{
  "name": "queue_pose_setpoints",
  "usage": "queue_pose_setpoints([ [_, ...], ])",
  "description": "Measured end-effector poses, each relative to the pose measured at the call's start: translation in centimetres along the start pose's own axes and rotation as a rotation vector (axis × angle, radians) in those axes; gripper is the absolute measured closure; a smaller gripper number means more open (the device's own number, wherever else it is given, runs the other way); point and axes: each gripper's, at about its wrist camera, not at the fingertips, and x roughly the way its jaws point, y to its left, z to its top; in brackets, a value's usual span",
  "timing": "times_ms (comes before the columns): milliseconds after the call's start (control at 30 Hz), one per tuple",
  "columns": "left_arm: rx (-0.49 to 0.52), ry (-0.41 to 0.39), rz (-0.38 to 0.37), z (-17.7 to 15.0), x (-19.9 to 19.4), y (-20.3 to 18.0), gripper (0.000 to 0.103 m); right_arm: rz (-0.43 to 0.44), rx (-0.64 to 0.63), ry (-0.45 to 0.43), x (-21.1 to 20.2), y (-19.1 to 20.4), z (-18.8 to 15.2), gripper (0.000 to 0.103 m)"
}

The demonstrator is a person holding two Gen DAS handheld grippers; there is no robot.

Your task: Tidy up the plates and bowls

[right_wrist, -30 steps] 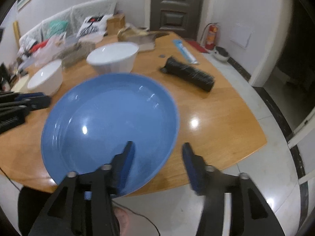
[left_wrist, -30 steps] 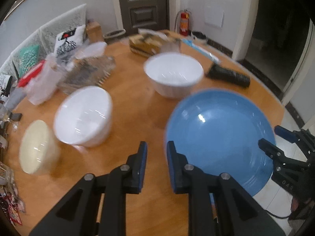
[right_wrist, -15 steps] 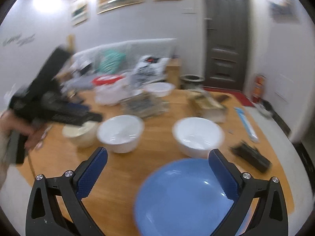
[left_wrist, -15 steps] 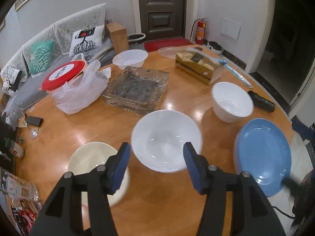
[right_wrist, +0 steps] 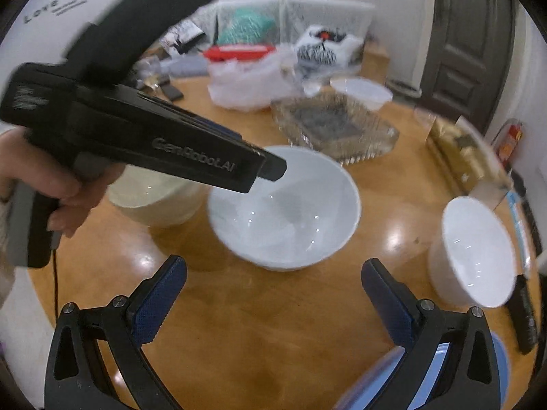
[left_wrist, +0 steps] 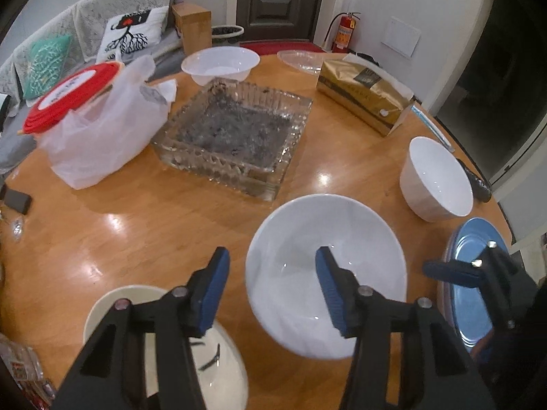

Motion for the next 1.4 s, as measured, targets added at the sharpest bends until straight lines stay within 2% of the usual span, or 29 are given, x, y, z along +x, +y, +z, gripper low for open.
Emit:
queue_pose_setpoints([
  [133, 0.002, 0.023, -0.019, 0.3, 1.1, -0.1, 0.07, -0.005, -0.001, 0.029, 1.7, -0.2, 0.7, 0.003],
  [467, 0.004, 0.041, 0.014, 0.7, 2.3, 0.6, 0.089, -0.021, -0.008, 0.079, 4.7, -0.6, 1.6, 0.003],
  [967, 0.029, 0.046, 0.02, 0.6, 2.0, 0.3, 0.09, -0.027, 0.032, 0.064, 5.1, -0.7, 2.2, 0.002],
  [1400, 0.025, -0.036, 0.045, 1.1, -3.2, 0.2, 0.09, -0.047, -0.013, -0.036, 1.4, 1.0, 3.9, 0.002],
])
